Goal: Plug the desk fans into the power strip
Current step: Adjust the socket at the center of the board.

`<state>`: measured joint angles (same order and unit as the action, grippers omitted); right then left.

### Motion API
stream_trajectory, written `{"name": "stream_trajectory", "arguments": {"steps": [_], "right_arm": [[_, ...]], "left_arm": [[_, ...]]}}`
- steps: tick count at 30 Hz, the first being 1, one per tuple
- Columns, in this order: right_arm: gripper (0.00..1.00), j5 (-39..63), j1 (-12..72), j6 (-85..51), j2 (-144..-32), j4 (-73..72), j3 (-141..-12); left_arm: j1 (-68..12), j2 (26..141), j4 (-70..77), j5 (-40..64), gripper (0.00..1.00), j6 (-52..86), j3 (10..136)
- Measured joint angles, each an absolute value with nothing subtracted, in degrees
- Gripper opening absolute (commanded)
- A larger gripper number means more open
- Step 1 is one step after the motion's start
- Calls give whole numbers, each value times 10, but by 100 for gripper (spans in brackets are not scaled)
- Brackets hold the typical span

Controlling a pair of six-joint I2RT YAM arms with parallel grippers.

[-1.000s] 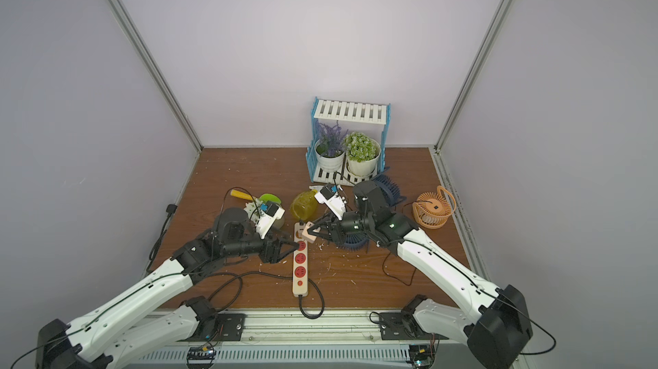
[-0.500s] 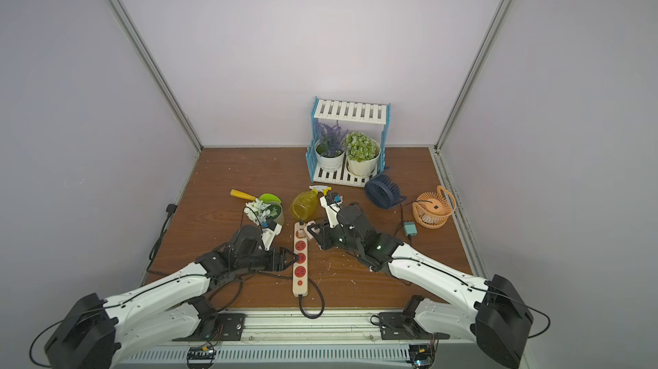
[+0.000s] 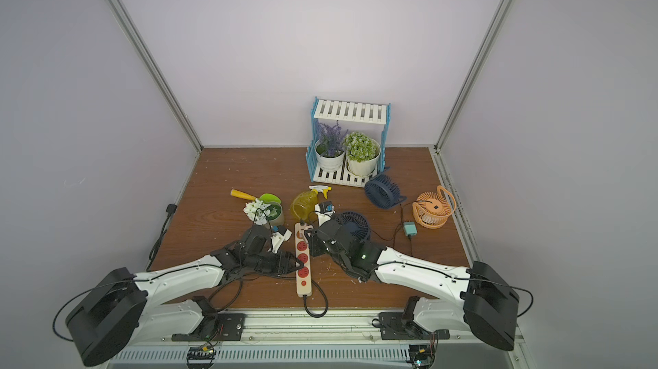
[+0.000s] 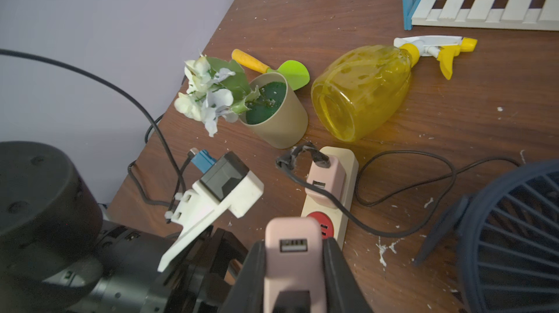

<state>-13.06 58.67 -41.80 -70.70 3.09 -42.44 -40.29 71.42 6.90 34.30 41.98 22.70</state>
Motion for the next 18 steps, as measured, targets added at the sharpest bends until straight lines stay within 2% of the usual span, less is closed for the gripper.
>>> {"name": "stream_trajectory", "arguments": {"steps": [8, 18], "right_arm": [[0, -176, 601, -427, -705, 32, -416], [0, -246, 653, -436, -726, 24, -413]], "left_arm": [[-420, 794, 137, 377, 45, 422, 251], [-402, 743, 133, 292, 43, 467, 239]]}}
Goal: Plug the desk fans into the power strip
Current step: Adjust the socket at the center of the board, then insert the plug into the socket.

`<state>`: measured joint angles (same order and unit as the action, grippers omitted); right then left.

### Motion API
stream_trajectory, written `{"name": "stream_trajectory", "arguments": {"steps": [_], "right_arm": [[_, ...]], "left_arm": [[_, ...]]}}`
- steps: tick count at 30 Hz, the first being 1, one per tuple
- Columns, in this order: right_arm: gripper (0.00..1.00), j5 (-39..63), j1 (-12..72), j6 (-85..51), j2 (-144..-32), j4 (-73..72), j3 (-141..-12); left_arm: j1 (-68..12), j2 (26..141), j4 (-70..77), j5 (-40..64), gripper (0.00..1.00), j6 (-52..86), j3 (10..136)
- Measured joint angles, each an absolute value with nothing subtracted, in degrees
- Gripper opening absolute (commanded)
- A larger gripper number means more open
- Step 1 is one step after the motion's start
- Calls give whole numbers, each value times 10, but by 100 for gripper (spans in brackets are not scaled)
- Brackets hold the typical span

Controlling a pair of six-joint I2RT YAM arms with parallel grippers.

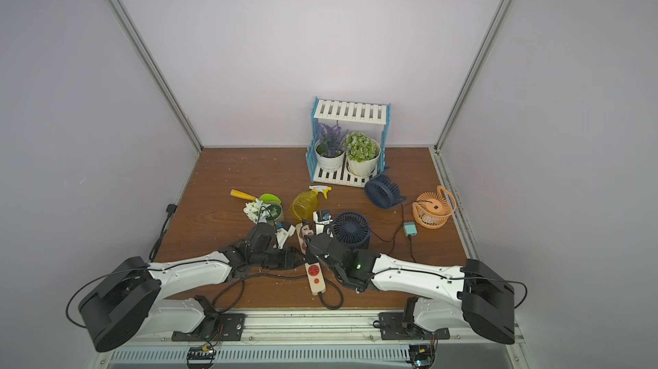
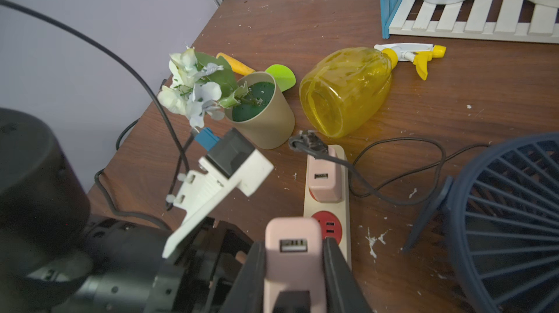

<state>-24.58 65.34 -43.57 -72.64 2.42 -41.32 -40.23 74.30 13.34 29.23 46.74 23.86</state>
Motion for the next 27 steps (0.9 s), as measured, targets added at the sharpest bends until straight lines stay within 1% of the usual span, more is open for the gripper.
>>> {"name": "stream_trajectory", "arguments": {"steps": [5, 8, 13, 27], "right_arm": [[0, -261, 653, -444, -769, 12, -409], [0, -268, 654, -451, -787, 3, -404], [0, -276, 654, -459, -805, -9, -402], [0, -294, 654, -462, -835, -35, -402]], "left_arm": [[-384, 747, 161, 259, 34, 501, 235], [-379, 759, 181, 240, 31, 517, 234], [-378, 777, 198, 225, 30, 530, 234], [-378, 808, 210, 222, 29, 538, 234]]}}
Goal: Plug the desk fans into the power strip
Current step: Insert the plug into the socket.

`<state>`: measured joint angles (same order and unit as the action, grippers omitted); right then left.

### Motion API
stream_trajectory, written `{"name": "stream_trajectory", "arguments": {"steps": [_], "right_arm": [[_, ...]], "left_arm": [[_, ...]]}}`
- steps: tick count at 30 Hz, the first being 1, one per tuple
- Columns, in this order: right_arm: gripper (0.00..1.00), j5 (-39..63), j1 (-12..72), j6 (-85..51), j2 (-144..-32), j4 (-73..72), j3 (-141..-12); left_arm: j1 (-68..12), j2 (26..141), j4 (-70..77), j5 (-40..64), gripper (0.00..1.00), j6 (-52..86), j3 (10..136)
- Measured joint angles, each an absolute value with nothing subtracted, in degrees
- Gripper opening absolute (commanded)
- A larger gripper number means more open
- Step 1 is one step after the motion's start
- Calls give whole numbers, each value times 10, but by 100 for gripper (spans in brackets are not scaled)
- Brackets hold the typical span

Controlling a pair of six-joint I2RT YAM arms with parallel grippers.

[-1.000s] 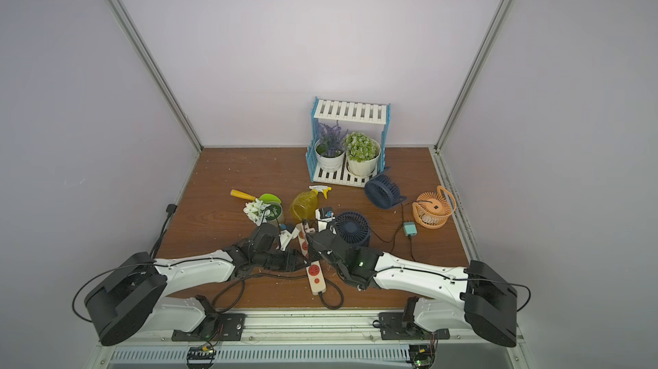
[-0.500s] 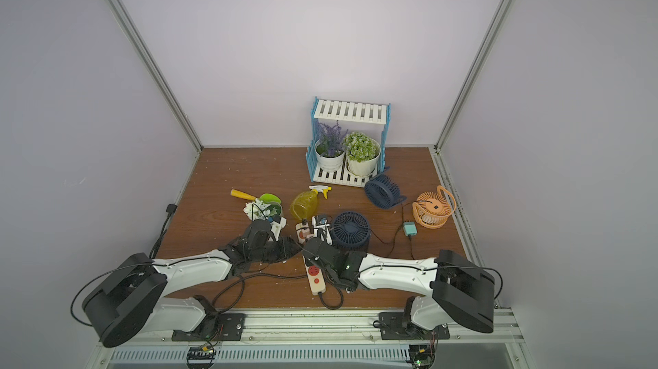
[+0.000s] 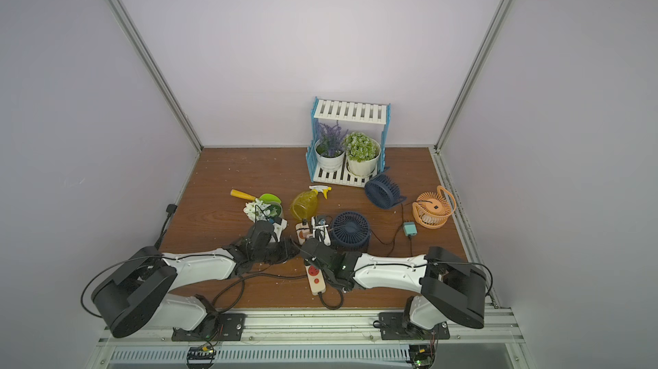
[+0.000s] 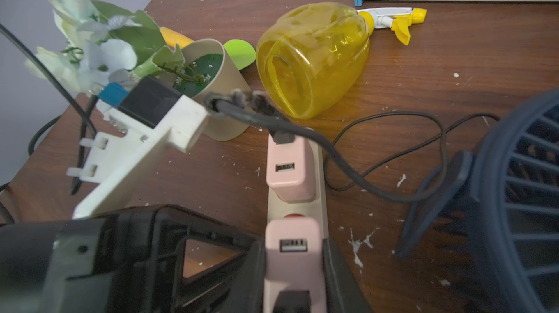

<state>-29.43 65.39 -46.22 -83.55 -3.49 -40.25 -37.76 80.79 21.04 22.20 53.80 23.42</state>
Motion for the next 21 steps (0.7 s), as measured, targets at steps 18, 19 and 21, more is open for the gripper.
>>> {"name": "stream_trajectory", "arguments": {"steps": [18, 19, 21], "right_arm": [[0, -308, 654, -460, -855, -22, -416], [0, -308, 654, -460, -855, -19, -418], [0, -306, 654, -461, -856, -8, -423]], "left_arm": [[-376, 811, 216, 222, 28, 538, 234], [-376, 811, 216, 222, 28, 538, 234], [-376, 811, 216, 222, 28, 538, 234]]}}
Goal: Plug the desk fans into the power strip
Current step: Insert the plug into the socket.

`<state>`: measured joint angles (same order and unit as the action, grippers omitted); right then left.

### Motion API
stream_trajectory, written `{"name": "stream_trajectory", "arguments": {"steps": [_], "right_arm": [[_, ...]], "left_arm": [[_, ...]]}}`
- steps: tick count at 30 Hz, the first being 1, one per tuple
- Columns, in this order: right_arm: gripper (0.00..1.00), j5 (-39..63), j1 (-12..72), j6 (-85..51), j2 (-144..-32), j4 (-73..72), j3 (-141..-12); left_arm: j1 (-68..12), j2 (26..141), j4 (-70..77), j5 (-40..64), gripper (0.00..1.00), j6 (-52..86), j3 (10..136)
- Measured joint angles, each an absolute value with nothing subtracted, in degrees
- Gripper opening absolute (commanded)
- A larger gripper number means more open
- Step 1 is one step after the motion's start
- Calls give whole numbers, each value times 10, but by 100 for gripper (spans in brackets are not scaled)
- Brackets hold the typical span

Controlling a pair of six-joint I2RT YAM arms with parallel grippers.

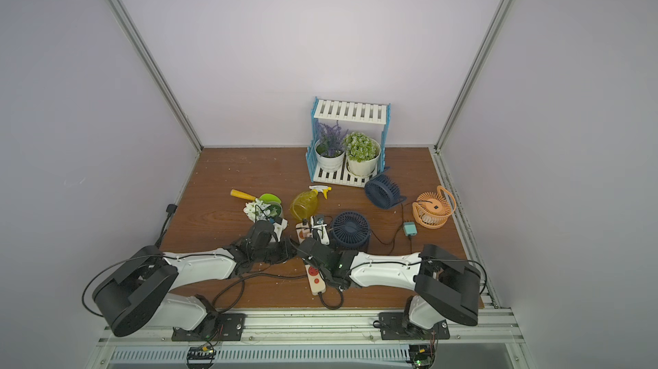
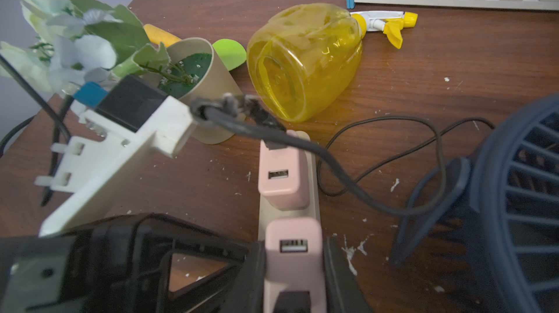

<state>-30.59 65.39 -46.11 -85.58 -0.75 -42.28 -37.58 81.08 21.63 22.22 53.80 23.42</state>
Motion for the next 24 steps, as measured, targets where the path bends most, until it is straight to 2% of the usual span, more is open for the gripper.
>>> {"name": "stream_trajectory", "arguments": {"steps": [12, 24], "right_arm": [[0, -302, 653, -434, -909, 86, -498], [0, -298, 653, -420, -920, 102, -508]], "left_arm": [[-376, 813, 221, 222, 25, 538, 234], [-376, 815, 225, 222, 22, 538, 234]]}}
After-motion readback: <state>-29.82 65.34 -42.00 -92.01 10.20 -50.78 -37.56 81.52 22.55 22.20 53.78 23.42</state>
